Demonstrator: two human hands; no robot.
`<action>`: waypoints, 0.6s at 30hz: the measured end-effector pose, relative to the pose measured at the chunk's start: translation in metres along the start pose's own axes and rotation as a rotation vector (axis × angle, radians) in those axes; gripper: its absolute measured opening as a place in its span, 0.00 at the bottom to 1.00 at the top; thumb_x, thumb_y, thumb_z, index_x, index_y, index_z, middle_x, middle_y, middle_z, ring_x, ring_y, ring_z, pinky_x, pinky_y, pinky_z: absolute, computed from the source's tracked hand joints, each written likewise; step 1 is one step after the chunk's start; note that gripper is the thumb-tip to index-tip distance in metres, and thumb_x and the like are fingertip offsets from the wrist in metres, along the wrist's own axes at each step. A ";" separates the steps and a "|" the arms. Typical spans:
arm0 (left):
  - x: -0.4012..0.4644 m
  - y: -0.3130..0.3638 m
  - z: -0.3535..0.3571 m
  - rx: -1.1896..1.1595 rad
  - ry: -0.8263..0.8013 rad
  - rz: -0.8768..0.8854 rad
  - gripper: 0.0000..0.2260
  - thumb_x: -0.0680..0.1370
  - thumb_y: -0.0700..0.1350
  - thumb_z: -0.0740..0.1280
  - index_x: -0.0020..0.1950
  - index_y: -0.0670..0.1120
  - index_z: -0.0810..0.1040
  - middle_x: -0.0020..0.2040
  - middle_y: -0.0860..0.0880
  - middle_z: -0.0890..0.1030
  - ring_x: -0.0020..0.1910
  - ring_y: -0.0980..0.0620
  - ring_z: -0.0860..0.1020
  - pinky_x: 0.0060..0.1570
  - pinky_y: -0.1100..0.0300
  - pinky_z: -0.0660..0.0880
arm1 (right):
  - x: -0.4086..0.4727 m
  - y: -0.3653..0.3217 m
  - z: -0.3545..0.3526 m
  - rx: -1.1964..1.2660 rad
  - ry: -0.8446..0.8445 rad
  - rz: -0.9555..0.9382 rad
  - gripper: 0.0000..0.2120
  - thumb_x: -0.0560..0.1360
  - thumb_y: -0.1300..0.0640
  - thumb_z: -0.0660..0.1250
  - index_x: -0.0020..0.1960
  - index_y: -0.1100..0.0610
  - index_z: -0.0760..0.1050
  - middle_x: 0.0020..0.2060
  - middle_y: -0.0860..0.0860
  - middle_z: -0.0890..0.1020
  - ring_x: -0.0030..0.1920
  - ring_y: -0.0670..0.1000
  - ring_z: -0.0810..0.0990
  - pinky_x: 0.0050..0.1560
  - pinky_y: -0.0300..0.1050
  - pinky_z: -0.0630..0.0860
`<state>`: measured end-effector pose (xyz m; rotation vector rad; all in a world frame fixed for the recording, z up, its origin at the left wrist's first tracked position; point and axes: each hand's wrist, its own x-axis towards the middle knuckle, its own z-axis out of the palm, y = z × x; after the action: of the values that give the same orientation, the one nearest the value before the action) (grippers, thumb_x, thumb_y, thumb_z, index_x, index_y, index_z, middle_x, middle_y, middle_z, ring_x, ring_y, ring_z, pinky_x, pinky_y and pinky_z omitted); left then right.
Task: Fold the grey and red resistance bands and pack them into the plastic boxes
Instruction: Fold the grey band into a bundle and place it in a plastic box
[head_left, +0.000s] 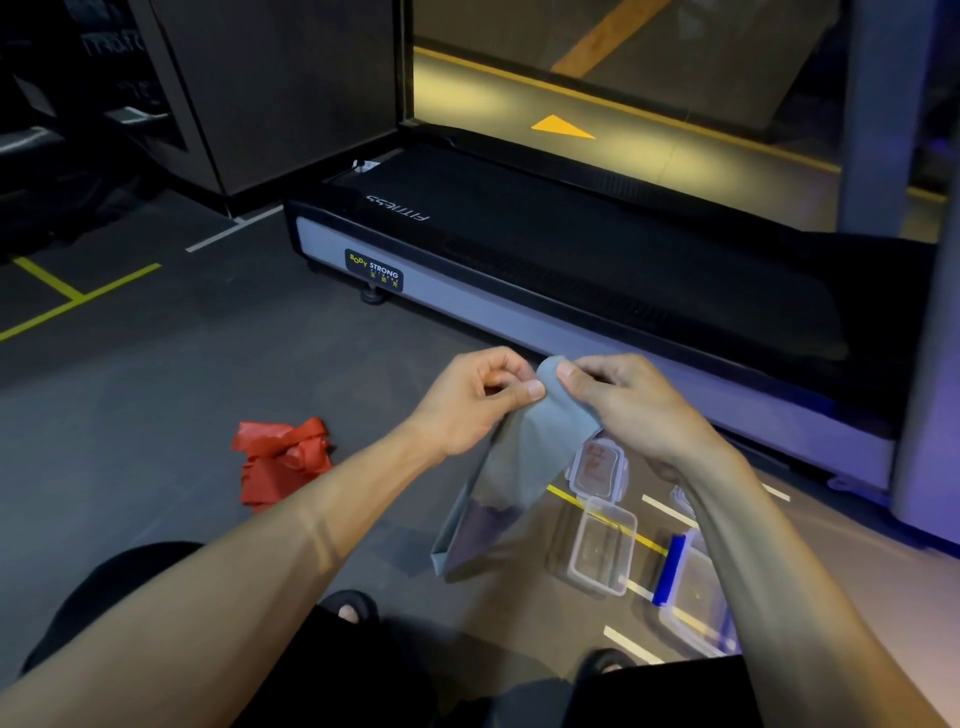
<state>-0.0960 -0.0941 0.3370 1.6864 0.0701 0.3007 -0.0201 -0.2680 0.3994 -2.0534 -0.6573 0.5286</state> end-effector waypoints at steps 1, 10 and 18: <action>0.000 0.001 0.000 0.000 0.001 0.000 0.04 0.79 0.37 0.71 0.46 0.43 0.78 0.30 0.59 0.80 0.31 0.65 0.74 0.37 0.71 0.69 | -0.001 -0.002 0.000 -0.007 -0.023 -0.002 0.20 0.81 0.41 0.64 0.48 0.57 0.83 0.37 0.56 0.79 0.36 0.50 0.76 0.35 0.42 0.77; -0.002 0.002 0.001 -0.095 0.009 -0.043 0.04 0.79 0.39 0.71 0.51 0.44 0.78 0.34 0.53 0.82 0.35 0.56 0.78 0.44 0.57 0.74 | -0.005 -0.008 0.004 0.018 0.051 0.016 0.09 0.85 0.50 0.61 0.51 0.53 0.77 0.30 0.44 0.82 0.27 0.38 0.78 0.28 0.35 0.74; -0.004 0.005 0.006 -0.142 0.015 0.002 0.06 0.79 0.38 0.71 0.47 0.44 0.74 0.36 0.42 0.81 0.37 0.50 0.77 0.41 0.57 0.73 | -0.006 -0.007 0.001 0.089 -0.041 0.021 0.09 0.77 0.48 0.73 0.53 0.51 0.79 0.41 0.48 0.86 0.41 0.45 0.83 0.44 0.41 0.76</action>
<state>-0.0988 -0.1010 0.3405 1.5437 0.0564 0.3129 -0.0273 -0.2675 0.4054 -1.9723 -0.6261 0.6029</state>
